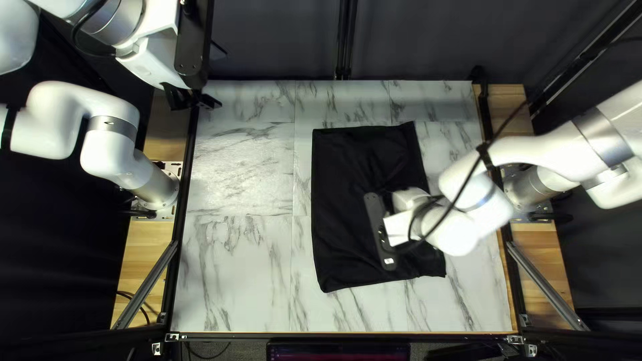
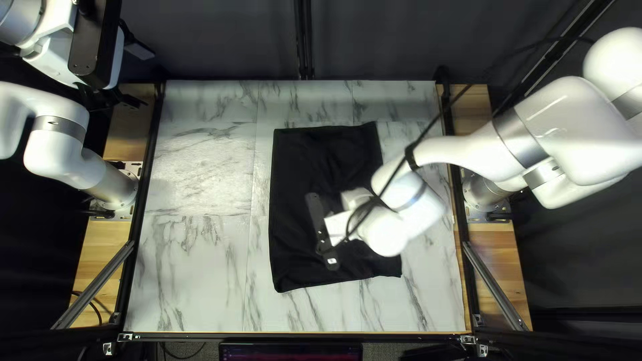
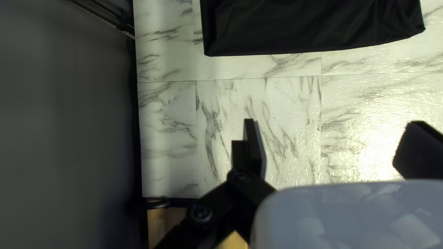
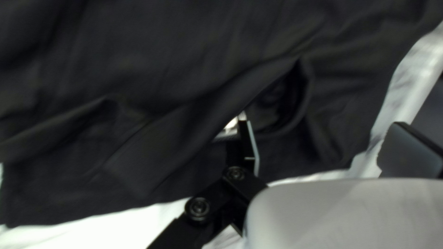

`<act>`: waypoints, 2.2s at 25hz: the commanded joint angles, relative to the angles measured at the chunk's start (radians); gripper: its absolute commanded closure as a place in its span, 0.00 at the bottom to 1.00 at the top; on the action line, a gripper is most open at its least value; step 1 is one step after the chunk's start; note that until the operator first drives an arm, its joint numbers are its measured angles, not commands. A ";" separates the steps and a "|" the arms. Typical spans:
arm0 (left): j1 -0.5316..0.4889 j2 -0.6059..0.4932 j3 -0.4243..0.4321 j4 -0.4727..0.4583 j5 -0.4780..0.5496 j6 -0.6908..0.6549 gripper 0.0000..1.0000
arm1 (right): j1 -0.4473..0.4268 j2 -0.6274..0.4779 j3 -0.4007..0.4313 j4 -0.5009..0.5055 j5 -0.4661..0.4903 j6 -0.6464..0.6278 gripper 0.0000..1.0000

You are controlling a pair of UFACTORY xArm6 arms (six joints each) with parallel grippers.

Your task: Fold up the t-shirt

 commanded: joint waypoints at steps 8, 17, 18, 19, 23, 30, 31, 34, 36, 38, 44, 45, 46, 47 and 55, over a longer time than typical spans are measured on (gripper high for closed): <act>0.000 0.000 0.000 0.000 0.000 0.000 0.00 | -0.215 0.168 -0.020 -0.081 -0.293 -0.132 0.00; 0.000 0.000 0.000 0.000 0.000 0.000 0.00 | -0.225 0.180 0.009 -0.076 -0.325 -0.138 0.00; 0.000 0.000 0.000 0.000 0.000 0.000 0.00 | -0.221 0.166 0.027 -0.070 -0.322 -0.133 0.00; 0.000 0.000 0.000 0.000 0.000 0.000 0.00 | -0.217 0.152 0.042 -0.066 -0.318 -0.130 0.00; 0.000 0.000 0.000 0.000 0.000 0.000 0.00 | -0.180 0.066 0.105 -0.022 -0.266 -0.118 0.00; 0.000 0.000 0.000 0.000 0.000 0.000 0.00 | -0.124 0.012 0.098 0.022 -0.180 -0.102 0.00; 0.000 0.000 0.000 0.000 0.000 0.000 0.00 | -0.119 0.028 0.073 0.021 -0.173 -0.105 0.00; 0.000 0.000 0.000 0.000 0.000 0.000 0.00 | -0.112 0.065 0.020 0.010 -0.168 -0.111 0.00; 0.000 0.000 0.000 0.000 0.000 0.000 0.00 | -0.114 0.090 -0.003 -0.004 -0.180 -0.112 0.00; 0.000 0.000 0.000 0.000 0.000 0.000 0.00 | -0.121 0.109 -0.012 -0.020 -0.203 -0.112 0.00; 0.000 0.000 0.000 0.000 0.000 0.000 0.00 | -0.151 0.161 -0.009 -0.078 -0.323 -0.086 0.00; 0.000 0.000 0.000 0.000 0.000 0.000 0.00 | -0.158 0.176 -0.011 -0.088 -0.346 -0.082 0.00; 0.000 0.000 0.000 0.000 0.000 0.000 0.00 | -0.164 0.189 -0.015 -0.094 -0.361 -0.081 0.00; 0.000 0.000 0.000 0.000 0.000 0.000 0.00 | -0.169 0.198 -0.015 -0.100 -0.373 -0.079 0.00; 0.000 0.000 0.000 0.000 0.000 0.000 0.00 | -0.200 0.145 0.068 -0.071 -0.379 -0.111 0.00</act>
